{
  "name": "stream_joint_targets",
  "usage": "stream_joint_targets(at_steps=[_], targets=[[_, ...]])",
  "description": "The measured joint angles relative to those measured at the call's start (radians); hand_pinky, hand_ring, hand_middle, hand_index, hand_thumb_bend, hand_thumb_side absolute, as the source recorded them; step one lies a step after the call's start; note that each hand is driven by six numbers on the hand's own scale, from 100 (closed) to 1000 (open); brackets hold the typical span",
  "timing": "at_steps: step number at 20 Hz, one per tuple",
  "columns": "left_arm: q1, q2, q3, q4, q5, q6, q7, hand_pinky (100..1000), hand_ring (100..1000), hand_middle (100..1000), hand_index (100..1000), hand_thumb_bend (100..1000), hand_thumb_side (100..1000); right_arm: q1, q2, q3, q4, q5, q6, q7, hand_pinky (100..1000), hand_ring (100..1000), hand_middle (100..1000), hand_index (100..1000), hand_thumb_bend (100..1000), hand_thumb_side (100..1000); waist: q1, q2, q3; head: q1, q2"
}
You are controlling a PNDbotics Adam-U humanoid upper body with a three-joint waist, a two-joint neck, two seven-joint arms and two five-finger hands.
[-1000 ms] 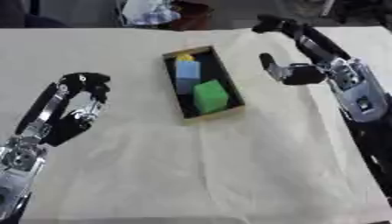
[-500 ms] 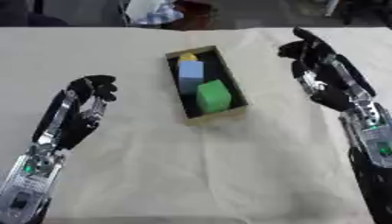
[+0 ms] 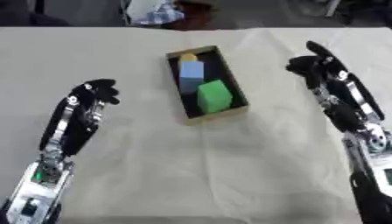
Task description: Pick up objects on the table and place them in the box.
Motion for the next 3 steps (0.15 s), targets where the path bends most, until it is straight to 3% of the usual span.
stream_joint_targets(at_steps=[3], targets=[[0.001,-0.007,0.003,0.005,0.005,-0.001,0.002,801,584,586,764,100,783,0.008,0.0,0.0,0.0,0.002,0.004,0.003,923,812,758,994,100,539,0.0,0.0,0.0,0.003,0.0]])
